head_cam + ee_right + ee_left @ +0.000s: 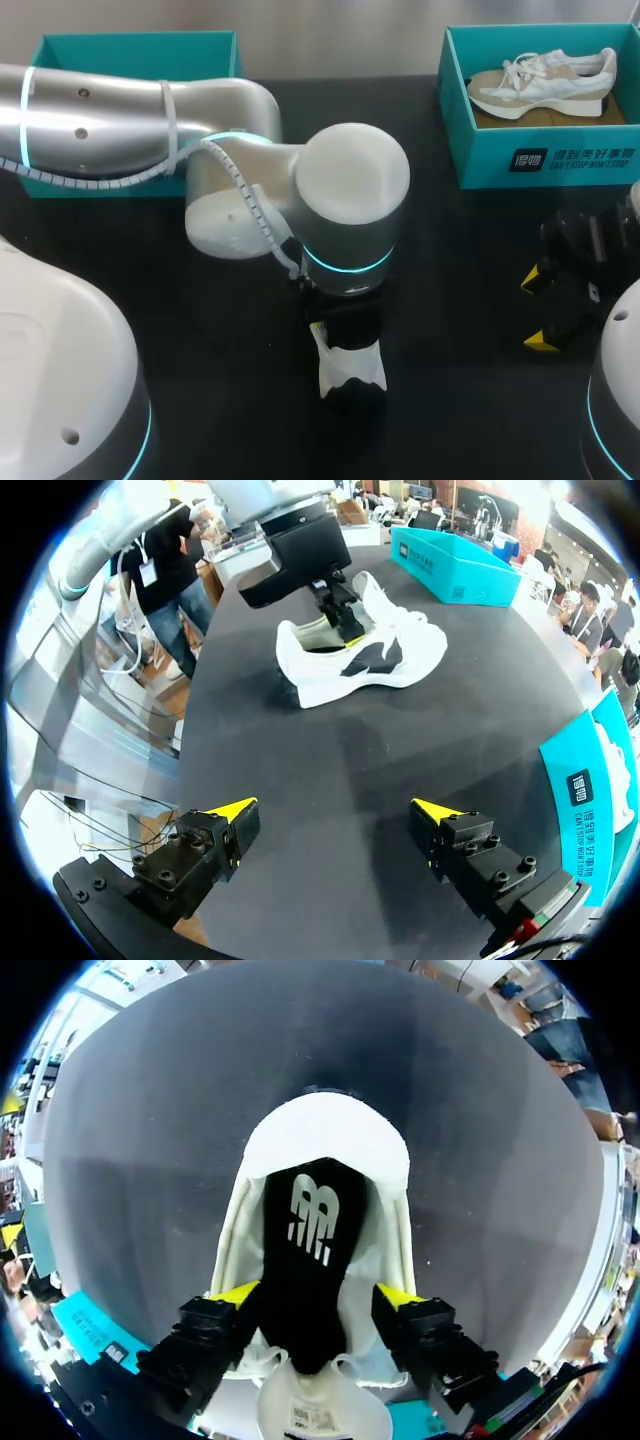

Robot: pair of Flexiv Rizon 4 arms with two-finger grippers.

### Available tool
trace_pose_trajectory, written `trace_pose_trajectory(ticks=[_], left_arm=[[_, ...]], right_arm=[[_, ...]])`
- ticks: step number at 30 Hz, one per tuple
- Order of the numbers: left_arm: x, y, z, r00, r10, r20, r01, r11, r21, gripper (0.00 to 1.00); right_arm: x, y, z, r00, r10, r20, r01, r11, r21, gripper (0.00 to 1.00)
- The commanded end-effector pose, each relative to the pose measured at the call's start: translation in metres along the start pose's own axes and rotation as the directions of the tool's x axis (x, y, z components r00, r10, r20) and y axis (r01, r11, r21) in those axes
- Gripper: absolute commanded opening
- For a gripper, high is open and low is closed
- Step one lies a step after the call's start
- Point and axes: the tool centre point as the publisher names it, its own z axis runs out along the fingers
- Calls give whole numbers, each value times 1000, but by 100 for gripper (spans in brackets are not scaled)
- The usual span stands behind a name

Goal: Take the shoe out of the shoebox, open the shoe tongue, remove and reinsert the insole, then place the shoe into the shoebox

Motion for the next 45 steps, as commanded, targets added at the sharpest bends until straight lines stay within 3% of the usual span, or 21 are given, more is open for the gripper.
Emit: trace_pose_trajectory(ticks=[1,12,23,36,45], left_arm=[[1,5,-6,1000,-13,17,13,1000,4,100],[-2,10,-12,999,10,36,-11,999,37,100],[-6,21,-10,998,51,35,-55,990,127,100],[-12,23,-20,996,74,53,-80,989,123,100],[-9,38,-20,997,67,50,-73,987,142,100]], right_arm=[[1,0,1,1000,1,2,-1,1000,3,100],[1,0,1,1000,1,2,-1,1000,3,100],[1,0,1,1000,1,2,-1,1000,3,100],[1,0,1,1000,1,2,-1,1000,3,100],[1,0,1,1000,1,2,-1,1000,3,100]])
